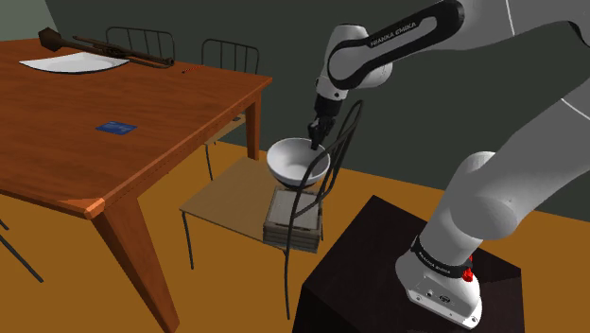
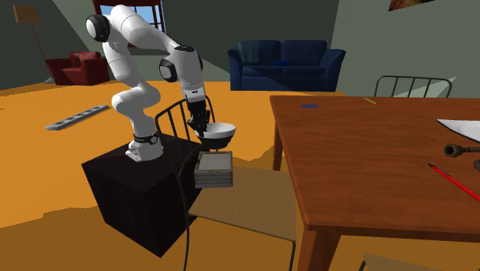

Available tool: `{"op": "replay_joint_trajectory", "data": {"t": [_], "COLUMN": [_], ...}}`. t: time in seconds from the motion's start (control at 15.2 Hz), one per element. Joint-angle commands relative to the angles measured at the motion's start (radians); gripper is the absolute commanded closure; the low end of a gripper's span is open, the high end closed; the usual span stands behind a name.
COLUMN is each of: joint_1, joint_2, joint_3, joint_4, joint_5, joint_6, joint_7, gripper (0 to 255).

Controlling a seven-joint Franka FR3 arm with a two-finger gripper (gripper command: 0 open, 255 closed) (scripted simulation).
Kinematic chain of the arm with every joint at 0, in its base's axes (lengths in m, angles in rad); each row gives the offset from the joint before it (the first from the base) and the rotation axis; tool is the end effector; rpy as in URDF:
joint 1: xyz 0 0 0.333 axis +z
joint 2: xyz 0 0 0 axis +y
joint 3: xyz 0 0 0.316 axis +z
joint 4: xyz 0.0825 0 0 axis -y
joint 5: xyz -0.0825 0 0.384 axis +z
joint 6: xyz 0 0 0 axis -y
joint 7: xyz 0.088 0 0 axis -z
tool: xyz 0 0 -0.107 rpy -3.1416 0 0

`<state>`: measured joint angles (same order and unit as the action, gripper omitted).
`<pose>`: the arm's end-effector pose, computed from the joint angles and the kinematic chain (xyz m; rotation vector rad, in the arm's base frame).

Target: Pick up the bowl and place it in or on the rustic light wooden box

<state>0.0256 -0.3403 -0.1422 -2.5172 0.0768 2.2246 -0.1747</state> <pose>0.4256 -0.0473 0.4035 -3.0381 -0.0299 -0.0888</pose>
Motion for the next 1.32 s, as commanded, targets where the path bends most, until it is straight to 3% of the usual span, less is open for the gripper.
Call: {"op": "replay_joint_trajectory", "data": {"t": [0.0, 1.12, 1.25], "joint_1": [0.005, 0.032, 0.033], "joint_2": [0.016, 0.193, 0.193], "joint_3": [0.001, -0.020, -0.020], "joint_4": [-0.025, -0.118, -0.118], "joint_5": [0.005, 0.067, 0.067], "joint_6": [0.010, 0.276, 0.276], "joint_7": [-0.005, -0.069, -0.069], "gripper": [255, 255, 255]}}
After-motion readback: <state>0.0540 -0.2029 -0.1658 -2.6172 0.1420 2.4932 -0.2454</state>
